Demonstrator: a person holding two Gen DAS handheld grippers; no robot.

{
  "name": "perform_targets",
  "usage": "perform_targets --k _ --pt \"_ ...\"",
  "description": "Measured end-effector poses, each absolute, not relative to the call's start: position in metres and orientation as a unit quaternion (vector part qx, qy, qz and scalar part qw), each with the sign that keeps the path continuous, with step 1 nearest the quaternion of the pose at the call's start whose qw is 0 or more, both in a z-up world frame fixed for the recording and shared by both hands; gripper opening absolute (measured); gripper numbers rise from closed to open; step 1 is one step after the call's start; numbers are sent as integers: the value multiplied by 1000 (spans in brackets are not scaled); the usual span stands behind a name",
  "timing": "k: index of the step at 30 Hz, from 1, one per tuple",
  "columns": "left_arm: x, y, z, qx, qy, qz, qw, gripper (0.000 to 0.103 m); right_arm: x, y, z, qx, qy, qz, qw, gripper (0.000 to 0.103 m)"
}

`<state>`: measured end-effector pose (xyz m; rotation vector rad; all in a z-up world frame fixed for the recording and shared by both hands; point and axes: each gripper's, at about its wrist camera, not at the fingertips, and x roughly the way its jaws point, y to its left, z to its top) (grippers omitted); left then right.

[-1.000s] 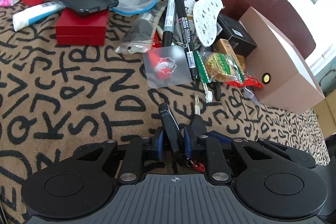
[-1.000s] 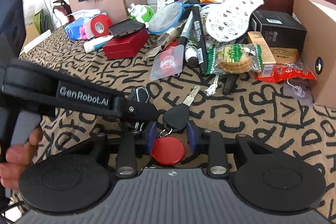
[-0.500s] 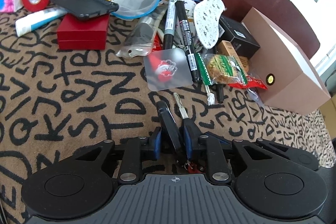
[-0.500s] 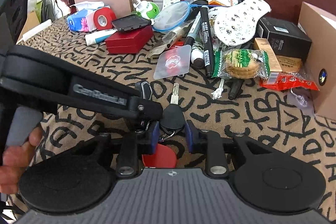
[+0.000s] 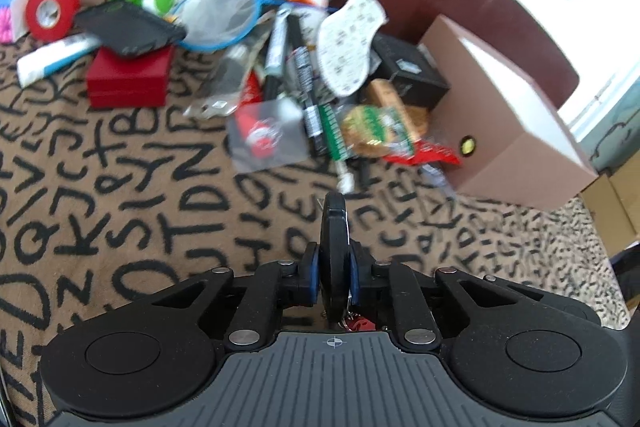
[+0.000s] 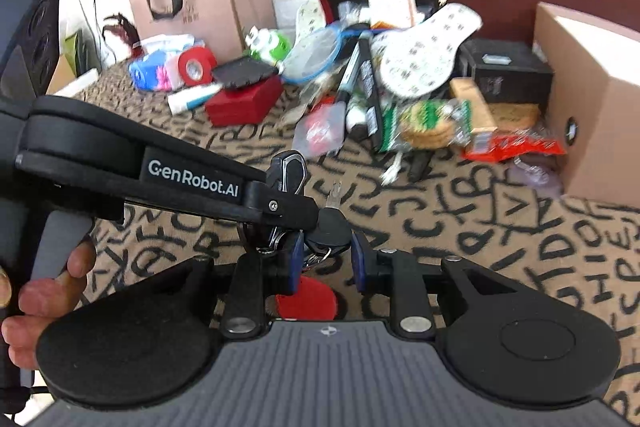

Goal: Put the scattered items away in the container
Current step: 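Carry the keys with the left tool over the cardboard box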

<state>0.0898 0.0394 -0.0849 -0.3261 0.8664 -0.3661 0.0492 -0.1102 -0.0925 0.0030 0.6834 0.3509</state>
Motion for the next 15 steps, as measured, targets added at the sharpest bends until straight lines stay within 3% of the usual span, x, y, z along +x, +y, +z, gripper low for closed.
perform_targets --k 15 --pt "117 -43 18 -127 310 -264 905 12 52 -188 -1 7 213 107 971 28"
